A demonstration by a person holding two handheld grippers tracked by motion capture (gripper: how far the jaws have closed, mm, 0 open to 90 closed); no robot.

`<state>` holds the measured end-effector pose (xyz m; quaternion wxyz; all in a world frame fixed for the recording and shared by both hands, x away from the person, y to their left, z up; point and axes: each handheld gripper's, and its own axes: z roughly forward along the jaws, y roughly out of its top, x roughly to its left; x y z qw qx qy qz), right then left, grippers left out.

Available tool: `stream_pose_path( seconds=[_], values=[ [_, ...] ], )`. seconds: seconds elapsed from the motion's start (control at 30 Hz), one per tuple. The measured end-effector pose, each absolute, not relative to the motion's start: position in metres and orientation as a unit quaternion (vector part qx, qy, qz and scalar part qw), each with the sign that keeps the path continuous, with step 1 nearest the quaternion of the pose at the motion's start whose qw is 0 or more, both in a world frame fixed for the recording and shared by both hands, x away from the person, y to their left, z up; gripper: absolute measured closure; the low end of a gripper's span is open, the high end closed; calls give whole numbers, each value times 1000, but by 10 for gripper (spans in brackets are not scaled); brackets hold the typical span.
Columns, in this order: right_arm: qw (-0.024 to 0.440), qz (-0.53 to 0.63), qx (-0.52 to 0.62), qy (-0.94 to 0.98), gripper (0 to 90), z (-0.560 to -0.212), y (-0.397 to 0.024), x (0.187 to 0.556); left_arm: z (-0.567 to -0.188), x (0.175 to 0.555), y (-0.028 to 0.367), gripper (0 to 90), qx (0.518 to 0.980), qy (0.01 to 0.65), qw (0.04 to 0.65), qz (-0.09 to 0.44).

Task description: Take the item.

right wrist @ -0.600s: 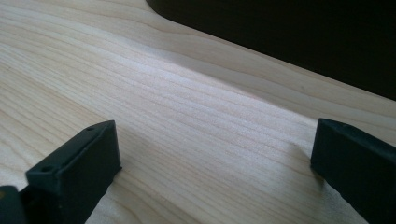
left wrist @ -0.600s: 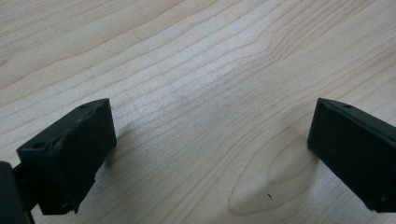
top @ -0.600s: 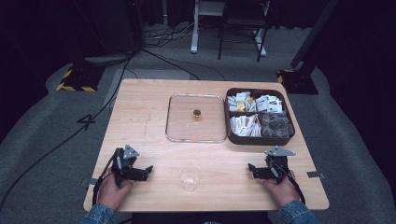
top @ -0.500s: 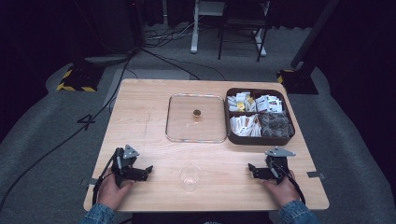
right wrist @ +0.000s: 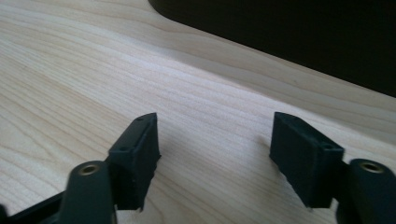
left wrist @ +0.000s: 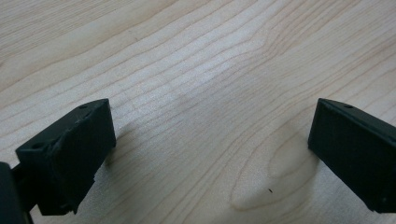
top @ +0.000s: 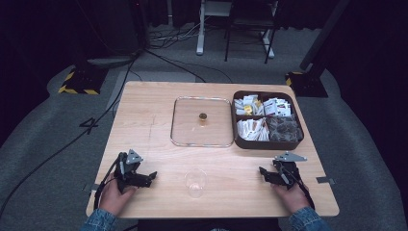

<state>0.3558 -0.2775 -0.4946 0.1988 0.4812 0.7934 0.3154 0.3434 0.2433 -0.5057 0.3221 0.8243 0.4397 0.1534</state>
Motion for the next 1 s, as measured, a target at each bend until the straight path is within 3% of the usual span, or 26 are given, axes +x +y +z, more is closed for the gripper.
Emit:
stream_pose_path(
  seconds=[0.03, 0.07, 0.23, 0.43, 1.0],
  values=[
    [199, 315, 481, 793, 377, -495, -277, 356, -506, 343, 243, 11, 824, 440, 322, 153],
    [191, 310, 483, 796, 434, -492, -278, 356, -505, 343, 244, 11, 825, 439, 321, 153],
    [155, 329, 489, 793, 481, -485, -282, 357, -506, 343, 244, 11, 825, 438, 321, 153],
    [153, 353, 478, 790, 540, -468, -282, 351, -506, 343, 244, 11, 825, 439, 322, 153],
    [170, 434, 445, 765, 520, -420, -285, 342, -506, 343, 244, 11, 825, 439, 322, 153]
  ],
)
